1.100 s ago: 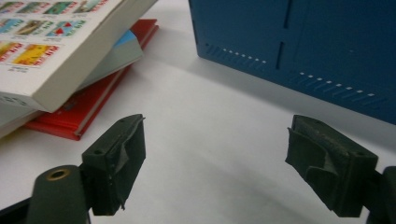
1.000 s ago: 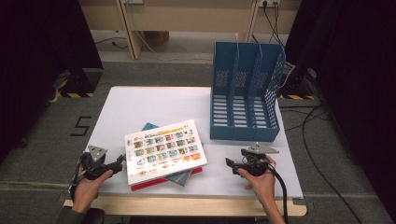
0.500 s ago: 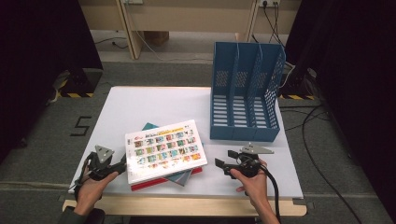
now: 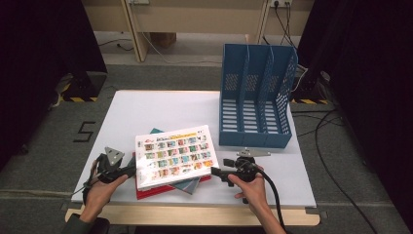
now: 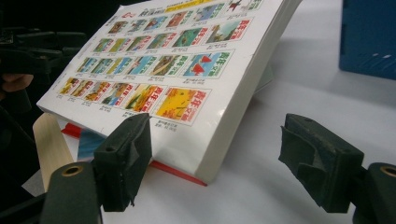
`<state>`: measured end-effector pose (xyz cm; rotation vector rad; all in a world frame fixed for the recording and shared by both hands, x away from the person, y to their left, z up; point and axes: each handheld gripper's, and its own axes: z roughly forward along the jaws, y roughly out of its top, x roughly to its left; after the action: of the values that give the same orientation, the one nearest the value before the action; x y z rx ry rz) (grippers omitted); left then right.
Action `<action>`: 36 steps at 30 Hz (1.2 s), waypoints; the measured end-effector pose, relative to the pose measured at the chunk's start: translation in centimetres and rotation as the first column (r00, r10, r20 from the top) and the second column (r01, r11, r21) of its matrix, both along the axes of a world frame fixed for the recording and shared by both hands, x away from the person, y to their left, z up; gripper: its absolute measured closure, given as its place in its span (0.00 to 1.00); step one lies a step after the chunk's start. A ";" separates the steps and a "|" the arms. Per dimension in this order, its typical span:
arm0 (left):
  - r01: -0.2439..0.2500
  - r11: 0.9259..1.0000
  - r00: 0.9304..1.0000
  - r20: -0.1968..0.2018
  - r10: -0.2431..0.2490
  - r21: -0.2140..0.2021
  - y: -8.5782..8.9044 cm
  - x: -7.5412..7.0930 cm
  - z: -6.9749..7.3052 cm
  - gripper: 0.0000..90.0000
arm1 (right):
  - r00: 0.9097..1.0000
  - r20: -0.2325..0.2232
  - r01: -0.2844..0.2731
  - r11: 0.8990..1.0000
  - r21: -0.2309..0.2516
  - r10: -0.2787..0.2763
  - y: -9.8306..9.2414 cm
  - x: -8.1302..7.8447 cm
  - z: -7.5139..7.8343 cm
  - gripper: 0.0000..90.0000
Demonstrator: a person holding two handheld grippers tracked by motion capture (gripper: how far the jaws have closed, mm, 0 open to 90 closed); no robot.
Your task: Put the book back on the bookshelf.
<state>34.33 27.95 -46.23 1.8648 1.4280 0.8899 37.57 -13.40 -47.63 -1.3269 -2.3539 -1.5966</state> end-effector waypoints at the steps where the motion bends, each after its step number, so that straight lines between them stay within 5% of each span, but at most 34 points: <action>1: -0.005 1.000 1.000 -0.001 0.005 -0.009 0.3 0.0 0.0 0.27 | 1.000 0.000 0.000 1.000 0.000 0.000 0.0 0.0 0.0 0.28; 7: -0.017 0.998 1.000 0.008 0.018 -0.067 1.4 -0.8 0.5 0.19 | 0.998 -0.062 -0.026 0.998 0.056 0.030 1.3 0.9 -0.5 0.28; 13: 0.043 0.998 0.999 -0.017 -0.044 -0.040 0.3 -1.5 0.2 0.20 | 0.991 -0.118 -0.044 0.992 0.122 0.058 2.0 1.1 -1.2 0.32; 20: 0.057 0.998 0.998 -0.024 -0.058 -0.034 -0.3 -1.8 0.3 0.45 | 0.991 -0.132 -0.005 0.992 0.128 0.022 2.1 1.0 -0.7 0.39; 22: 0.067 0.997 0.997 -0.024 -0.068 -0.030 -0.7 -2.0 0.3 0.53 | 0.993 -0.118 0.009 0.988 0.157 0.009 1.9 0.9 -0.5 0.43; 23: 0.055 0.998 0.998 -0.011 -0.055 0.008 -1.3 -2.1 0.3 0.61 | 0.995 -0.101 0.022 0.978 0.209 0.000 1.7 0.8 0.1 0.47; 29: 0.049 0.999 0.999 -0.006 -0.049 0.005 -2.2 -2.2 0.3 0.66 | 0.998 -0.060 -0.001 0.968 0.250 0.017 2.7 1.5 1.6 0.51; 32: 0.067 0.998 0.998 0.000 -0.067 -0.015 -2.5 -2.4 0.5 0.65 | 0.999 -0.049 0.005 0.969 0.248 0.008 3.3 1.7 1.8 0.52; 36: 0.085 0.996 0.996 0.022 -0.085 -0.007 -3.0 -2.5 0.6 0.58 | 0.999 0.032 -0.011 0.979 0.204 0.005 3.6 2.4 3.3 0.53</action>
<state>31.87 24.97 -45.67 1.8902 1.3272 0.8594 39.96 -9.79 -44.33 -1.2579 -2.1371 -1.8117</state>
